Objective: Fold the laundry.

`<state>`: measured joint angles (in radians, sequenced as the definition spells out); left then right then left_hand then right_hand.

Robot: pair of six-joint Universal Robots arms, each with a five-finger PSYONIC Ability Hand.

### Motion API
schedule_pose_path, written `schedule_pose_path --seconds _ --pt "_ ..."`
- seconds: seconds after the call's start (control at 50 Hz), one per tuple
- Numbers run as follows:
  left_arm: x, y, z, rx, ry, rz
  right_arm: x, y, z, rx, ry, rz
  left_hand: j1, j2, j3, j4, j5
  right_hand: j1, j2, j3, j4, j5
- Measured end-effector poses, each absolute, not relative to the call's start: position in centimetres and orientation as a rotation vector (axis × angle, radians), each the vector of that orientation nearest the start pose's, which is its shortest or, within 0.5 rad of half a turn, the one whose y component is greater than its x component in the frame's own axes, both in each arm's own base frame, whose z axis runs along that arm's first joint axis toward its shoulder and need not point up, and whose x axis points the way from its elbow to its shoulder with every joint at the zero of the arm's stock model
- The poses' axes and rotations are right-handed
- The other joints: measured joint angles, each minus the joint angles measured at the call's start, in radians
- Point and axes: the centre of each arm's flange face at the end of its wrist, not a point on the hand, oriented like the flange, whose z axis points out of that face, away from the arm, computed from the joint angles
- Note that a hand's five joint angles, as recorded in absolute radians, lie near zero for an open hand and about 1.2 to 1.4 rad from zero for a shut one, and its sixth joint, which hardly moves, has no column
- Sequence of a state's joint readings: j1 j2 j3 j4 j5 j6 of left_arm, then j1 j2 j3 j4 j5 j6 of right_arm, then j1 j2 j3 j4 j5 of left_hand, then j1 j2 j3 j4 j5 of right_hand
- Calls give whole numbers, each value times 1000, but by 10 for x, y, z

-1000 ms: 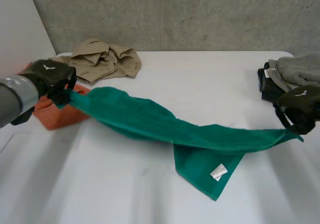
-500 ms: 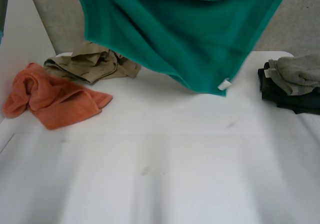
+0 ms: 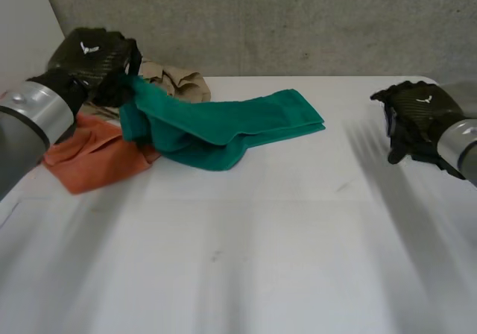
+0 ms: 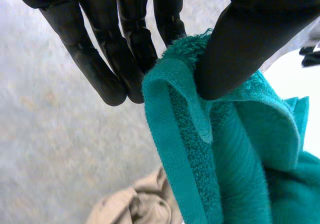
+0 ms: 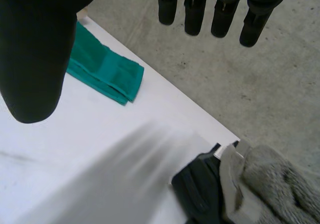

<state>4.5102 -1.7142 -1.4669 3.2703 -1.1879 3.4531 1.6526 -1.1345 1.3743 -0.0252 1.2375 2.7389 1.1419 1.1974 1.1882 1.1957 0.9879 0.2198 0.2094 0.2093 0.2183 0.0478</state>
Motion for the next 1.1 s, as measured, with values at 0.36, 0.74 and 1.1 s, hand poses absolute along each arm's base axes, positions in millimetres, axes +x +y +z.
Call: schedule_pose_path --seconds 0.36,0.74,1.1 --pt "-248 -183 419 1171 1670 -2742 296 -356 195 -644 2060 -1732 0 0 0 0 0 0 -5 -4 -6 0" --pt "-233 -143 459 1023 1603 -2884 325 -387 135 -597 2145 -1881 0 0 0 0 0 921 967 974 973 933" --pt "-186 -242 422 669 1910 -2649 202 -348 351 -662 1997 -2222 0 0 0 0 0 921 967 978 975 943"
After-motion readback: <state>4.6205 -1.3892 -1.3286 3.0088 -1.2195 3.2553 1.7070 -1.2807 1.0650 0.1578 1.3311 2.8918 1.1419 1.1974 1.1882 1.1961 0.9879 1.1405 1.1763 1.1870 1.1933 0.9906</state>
